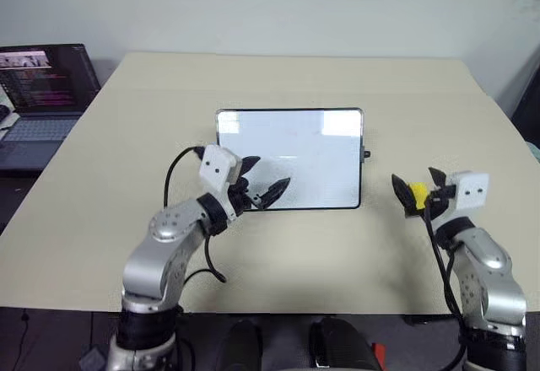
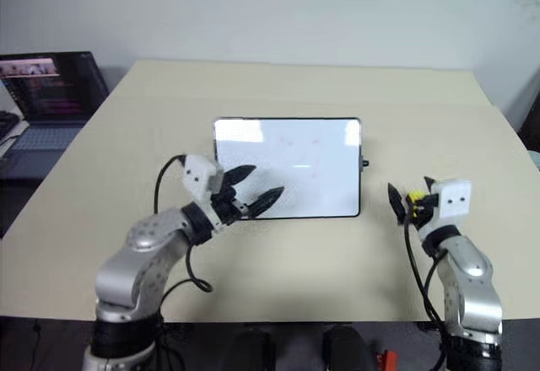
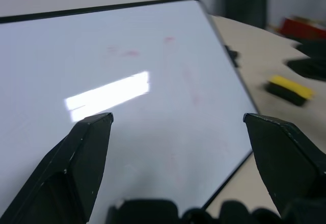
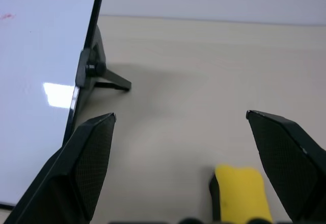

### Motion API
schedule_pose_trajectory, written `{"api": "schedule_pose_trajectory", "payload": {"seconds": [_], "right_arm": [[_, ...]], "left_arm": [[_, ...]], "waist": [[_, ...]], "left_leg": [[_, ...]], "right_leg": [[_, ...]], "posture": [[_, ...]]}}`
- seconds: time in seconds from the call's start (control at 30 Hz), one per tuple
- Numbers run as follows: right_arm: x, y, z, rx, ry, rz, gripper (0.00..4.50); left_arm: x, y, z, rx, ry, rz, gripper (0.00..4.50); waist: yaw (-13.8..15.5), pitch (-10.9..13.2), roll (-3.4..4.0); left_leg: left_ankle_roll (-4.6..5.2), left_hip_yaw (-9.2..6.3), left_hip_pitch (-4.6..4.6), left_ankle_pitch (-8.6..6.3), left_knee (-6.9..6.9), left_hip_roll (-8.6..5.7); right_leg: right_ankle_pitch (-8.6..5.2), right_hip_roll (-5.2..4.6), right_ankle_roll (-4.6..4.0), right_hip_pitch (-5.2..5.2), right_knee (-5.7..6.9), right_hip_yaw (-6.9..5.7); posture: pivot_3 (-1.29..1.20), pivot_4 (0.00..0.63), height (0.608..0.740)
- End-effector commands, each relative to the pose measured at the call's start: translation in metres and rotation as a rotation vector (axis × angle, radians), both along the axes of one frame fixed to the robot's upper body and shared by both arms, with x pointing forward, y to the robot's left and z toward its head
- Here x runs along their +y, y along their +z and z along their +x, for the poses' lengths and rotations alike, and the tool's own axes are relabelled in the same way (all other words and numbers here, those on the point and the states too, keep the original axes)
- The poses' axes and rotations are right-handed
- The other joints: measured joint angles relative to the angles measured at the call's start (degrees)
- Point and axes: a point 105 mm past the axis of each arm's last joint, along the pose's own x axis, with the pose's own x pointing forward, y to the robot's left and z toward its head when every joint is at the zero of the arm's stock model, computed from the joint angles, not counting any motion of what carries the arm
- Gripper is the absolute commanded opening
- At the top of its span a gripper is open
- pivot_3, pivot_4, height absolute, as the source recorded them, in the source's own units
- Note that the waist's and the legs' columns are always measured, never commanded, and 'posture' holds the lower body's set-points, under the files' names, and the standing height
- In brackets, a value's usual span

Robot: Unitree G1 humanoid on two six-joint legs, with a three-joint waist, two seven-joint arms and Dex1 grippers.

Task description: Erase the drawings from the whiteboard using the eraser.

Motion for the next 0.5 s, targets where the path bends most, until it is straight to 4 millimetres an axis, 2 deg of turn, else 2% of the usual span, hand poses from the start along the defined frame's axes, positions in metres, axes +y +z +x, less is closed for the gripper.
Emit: {"api": "schedule_pose_trajectory", "payload": {"seconds": [0.03,0.2,0.3,0.5], "right_arm": [[-0.014,0.000,-0.019,-0.073,-0.051,-0.013,4.46],[-0.025,-0.022,-0.028,-0.013,-0.068,0.028,4.46],[-0.028,-0.028,-0.029,0.007,-0.062,0.036,4.46],[-0.021,-0.034,-0.029,0.047,-0.007,0.037,4.46]], "left_arm": [[0.013,-0.004,-0.007,-0.025,0.136,0.013,4.50],[0.018,-0.022,-0.009,0.012,0.229,-0.005,4.50],[0.021,-0.028,-0.010,0.014,0.257,-0.015,4.50],[0.038,-0.054,-0.022,0.086,0.370,-0.032,4.50]], "waist": [[-0.13,0.01,0.00],[-0.24,0.01,0.01],[-0.32,0.00,0.02],[-0.41,-0.03,0.10]], "left_leg": [[0.00,0.05,0.00,0.00,0.01,-0.01],[0.05,0.14,0.34,0.05,0.01,0.06],[0.06,0.15,0.61,0.05,-0.03,0.08],[0.05,0.12,0.61,0.03,-0.11,0.11]], "right_leg": [[0.02,-0.01,0.02,-0.04,0.01,0.04],[0.09,0.06,0.00,0.12,0.08,0.15],[0.05,0.15,-0.12,0.51,0.05,0.15],[-0.06,0.28,-0.31,0.51,0.05,0.08]], "posture": [[0.00,0.150,0.740],[0.00,0.150,0.740],[0.00,0.150,0.740],[0.00,0.150,0.740]]}}
